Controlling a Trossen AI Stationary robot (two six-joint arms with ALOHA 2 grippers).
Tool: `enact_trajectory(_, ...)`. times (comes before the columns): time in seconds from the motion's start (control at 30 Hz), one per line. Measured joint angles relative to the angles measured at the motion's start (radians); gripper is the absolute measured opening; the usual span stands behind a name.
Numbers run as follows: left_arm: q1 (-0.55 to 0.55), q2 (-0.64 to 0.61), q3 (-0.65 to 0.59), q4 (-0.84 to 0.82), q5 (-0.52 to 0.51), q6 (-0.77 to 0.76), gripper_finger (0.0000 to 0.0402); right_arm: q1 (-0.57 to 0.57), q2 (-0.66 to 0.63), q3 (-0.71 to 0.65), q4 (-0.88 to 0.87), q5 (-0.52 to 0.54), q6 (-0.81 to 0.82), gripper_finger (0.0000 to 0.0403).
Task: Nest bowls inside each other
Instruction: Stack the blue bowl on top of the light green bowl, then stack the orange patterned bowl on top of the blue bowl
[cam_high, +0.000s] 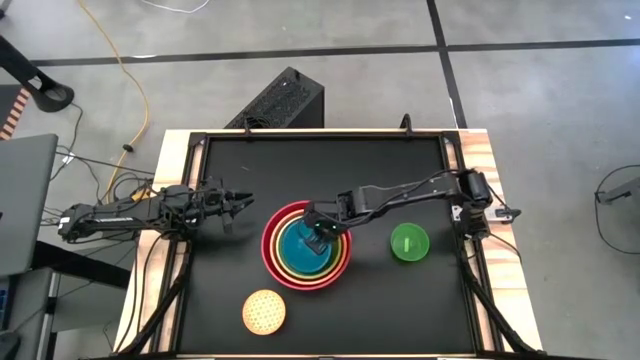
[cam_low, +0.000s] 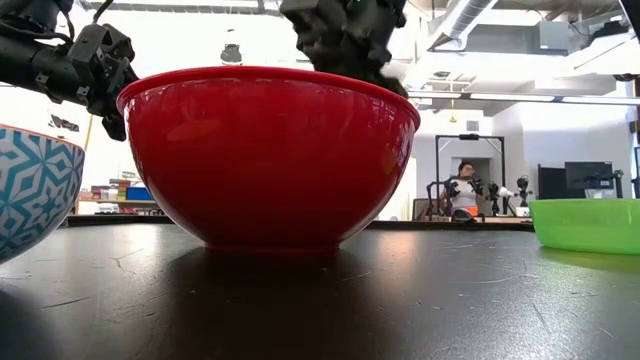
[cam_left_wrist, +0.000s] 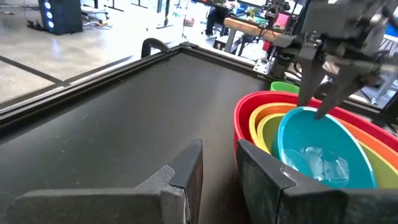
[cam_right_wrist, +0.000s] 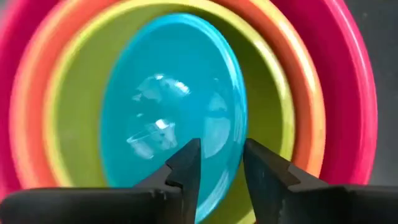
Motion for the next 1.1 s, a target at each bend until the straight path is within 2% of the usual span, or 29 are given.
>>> enact_trajectory(0.17, 0.000, 0.000, 0.000, 0.000, 0.000, 0.000, 0.0087, -0.001, -0.006, 0.075, -0.090, -0.021, 0.004, 0.0143)
enact_trajectory(0.37, 0.000, 0.000, 0.000, 0.000, 0.000, 0.000, 0.0087, 0.017, -0.009, 0.147, -0.082, -0.019, -0.010, 0.0141)
enact_trajectory(0.73, 0.000, 0.000, 0.000, 0.000, 0.001, 0.000, 0.0087, 0.141, 0.018, 0.152, 0.300, -0.071, -0.195, 0.0141)
enact_trajectory(0.93, 0.000, 0.000, 0.000, 0.009, 0.003, 0.000, 0.0087, 0.229, 0.087, 0.152, 0.475, -0.196, -0.292, 0.0141)
enact_trajectory(1.1, 0.000, 0.001, 0.000, 0.014, 0.030, -0.014, 0.0087, 0.314, 0.178, 0.150, 0.608, -0.209, -0.439, 0.0140)
